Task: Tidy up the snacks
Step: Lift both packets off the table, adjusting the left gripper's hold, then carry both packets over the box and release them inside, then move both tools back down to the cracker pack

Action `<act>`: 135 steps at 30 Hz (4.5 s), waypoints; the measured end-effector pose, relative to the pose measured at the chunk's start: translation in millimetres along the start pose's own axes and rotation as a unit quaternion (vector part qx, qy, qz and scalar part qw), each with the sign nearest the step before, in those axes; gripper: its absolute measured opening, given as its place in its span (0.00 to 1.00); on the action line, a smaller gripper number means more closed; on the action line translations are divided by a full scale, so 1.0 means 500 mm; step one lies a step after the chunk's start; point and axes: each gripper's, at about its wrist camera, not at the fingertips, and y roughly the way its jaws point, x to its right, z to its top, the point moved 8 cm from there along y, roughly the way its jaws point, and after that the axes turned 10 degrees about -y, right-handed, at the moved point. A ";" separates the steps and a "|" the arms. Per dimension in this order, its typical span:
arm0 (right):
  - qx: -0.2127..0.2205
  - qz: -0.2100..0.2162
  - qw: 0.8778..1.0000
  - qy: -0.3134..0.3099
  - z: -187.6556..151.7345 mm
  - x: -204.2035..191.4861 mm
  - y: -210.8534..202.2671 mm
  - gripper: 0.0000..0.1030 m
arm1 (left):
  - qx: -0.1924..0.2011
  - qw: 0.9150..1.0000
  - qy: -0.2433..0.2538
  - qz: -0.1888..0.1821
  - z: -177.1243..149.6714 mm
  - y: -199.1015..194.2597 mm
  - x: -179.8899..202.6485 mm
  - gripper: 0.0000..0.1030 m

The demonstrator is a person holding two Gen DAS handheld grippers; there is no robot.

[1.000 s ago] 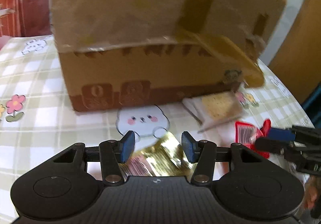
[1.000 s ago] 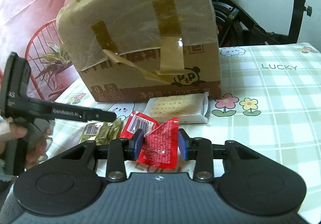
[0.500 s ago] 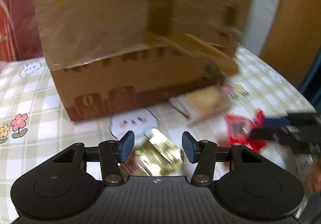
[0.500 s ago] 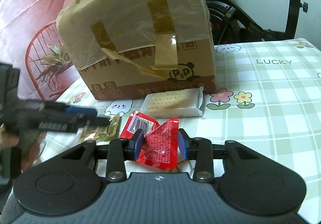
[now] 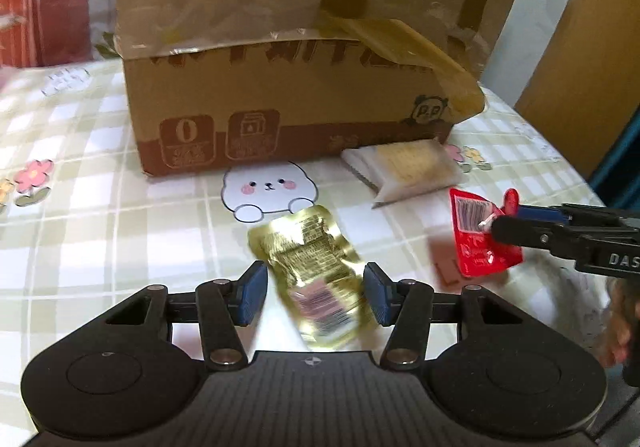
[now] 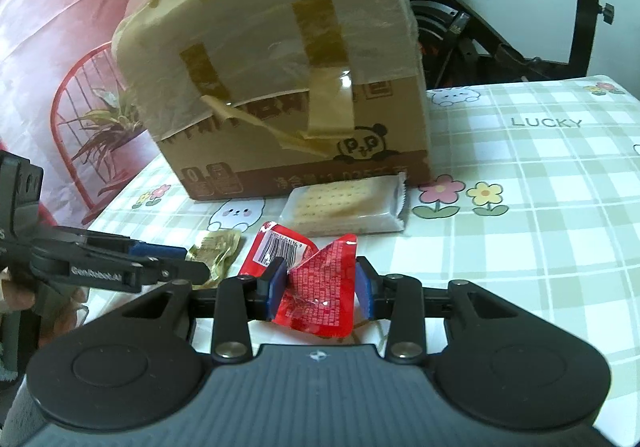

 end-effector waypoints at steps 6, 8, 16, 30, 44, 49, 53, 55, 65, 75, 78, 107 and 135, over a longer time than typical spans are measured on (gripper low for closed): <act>0.001 0.001 1.000 0.000 -0.003 0.000 0.000 0.38 | 0.005 0.999 -0.036 0.037 0.020 0.010 0.009 0.66; 0.004 0.000 1.000 0.001 -0.002 0.003 -0.003 0.38 | 0.005 0.997 -0.050 0.051 0.026 0.019 0.016 0.66; 0.008 -0.004 1.000 0.011 -0.011 0.022 -0.013 0.38 | 0.041 0.993 0.009 0.107 0.004 0.034 0.051 0.59; 0.021 -0.003 1.000 0.004 0.001 0.026 -0.020 0.38 | 0.075 0.993 -0.001 0.087 0.022 -0.015 0.077 0.46; 0.085 -0.017 0.995 -0.039 0.109 0.011 -0.112 0.38 | 0.182 0.980 0.027 0.080 0.125 -0.179 0.148 0.46; 0.108 -0.017 0.992 -0.060 0.159 -0.007 -0.142 0.38 | 0.221 0.971 0.041 0.080 0.167 -0.235 0.173 0.46; 0.126 -0.013 0.989 -0.072 0.203 -0.021 -0.163 0.38 | 0.249 0.964 0.050 0.080 0.200 -0.278 0.190 0.46; 0.135 -0.011 0.988 -0.078 0.227 -0.027 -0.172 0.38 | 0.262 0.960 0.054 0.080 0.215 -0.298 0.197 0.47; 0.161 -0.009 0.979 -0.126 0.340 -0.058 -0.179 0.38 | 0.296 0.949 0.061 0.086 0.286 -0.347 0.192 0.47; 0.164 -0.009 0.974 -0.156 0.449 -0.057 -0.102 0.38 | 0.305 0.946 0.064 0.085 0.387 -0.327 0.162 0.47; 0.155 -0.015 0.974 -0.164 0.474 -0.047 -0.060 0.38 | 0.295 0.950 0.064 0.083 0.417 -0.294 0.158 0.47; 0.125 0.003 0.982 -0.138 0.322 0.033 -0.131 0.56 | 0.207 0.975 0.040 0.064 0.262 -0.280 0.108 0.61; -0.041 0.015 0.999 -0.018 0.081 0.127 0.145 0.47 | 0.014 0.997 -0.078 -0.014 0.131 0.147 0.070 0.51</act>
